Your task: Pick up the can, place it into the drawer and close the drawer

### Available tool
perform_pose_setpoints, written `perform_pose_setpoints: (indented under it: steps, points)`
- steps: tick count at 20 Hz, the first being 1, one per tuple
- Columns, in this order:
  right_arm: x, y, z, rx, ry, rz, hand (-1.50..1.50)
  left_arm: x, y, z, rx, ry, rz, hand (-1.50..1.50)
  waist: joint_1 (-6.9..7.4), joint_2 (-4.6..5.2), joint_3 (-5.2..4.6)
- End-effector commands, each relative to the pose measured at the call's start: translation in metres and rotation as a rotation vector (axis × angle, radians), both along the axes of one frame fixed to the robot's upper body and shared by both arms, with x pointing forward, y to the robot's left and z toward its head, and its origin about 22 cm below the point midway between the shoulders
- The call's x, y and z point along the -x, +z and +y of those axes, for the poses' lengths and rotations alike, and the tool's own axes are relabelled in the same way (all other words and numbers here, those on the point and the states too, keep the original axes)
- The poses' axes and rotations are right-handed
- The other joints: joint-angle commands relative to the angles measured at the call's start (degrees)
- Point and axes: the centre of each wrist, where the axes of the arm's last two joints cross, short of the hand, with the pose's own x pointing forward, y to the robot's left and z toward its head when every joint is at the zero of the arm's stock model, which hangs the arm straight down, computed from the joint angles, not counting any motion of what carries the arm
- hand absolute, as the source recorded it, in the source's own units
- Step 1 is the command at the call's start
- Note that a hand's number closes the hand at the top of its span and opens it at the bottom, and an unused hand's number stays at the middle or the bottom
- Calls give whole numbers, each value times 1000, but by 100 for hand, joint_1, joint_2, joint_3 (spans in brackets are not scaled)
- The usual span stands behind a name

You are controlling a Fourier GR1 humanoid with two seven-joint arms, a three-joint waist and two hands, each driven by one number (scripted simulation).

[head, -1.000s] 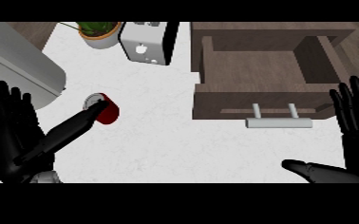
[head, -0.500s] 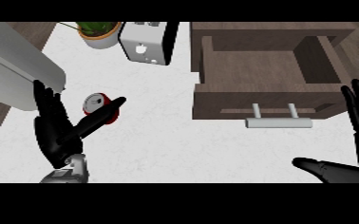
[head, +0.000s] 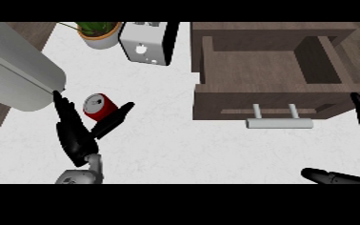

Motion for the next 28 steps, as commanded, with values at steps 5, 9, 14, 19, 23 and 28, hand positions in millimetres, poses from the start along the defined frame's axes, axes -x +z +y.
perform_pose_setpoints:
  steps: [5,9,14,19,23,28]
  points:
    - [13,20,1,-3,-13,-6,-150,12,-49,-1,4,70,24,-150,6,-1,-3]
    - [19,16,5,0,-7,-4,-150,-9,-55,35,55,59,12,-150,1,1,-1]
    - [11,-1,-12,1,-16,-7,-150,-9,-82,27,57,63,45,-150,-3,1,0]
    - [21,27,-11,27,-14,8,-150,-8,-107,29,77,93,51,-150,-16,3,-2]
    - [21,7,-19,16,-3,15,-150,-9,-118,51,100,96,26,-150,-7,3,0]
    - [28,26,-18,14,-7,-15,-150,7,-135,69,88,75,46,-150,-10,0,0]
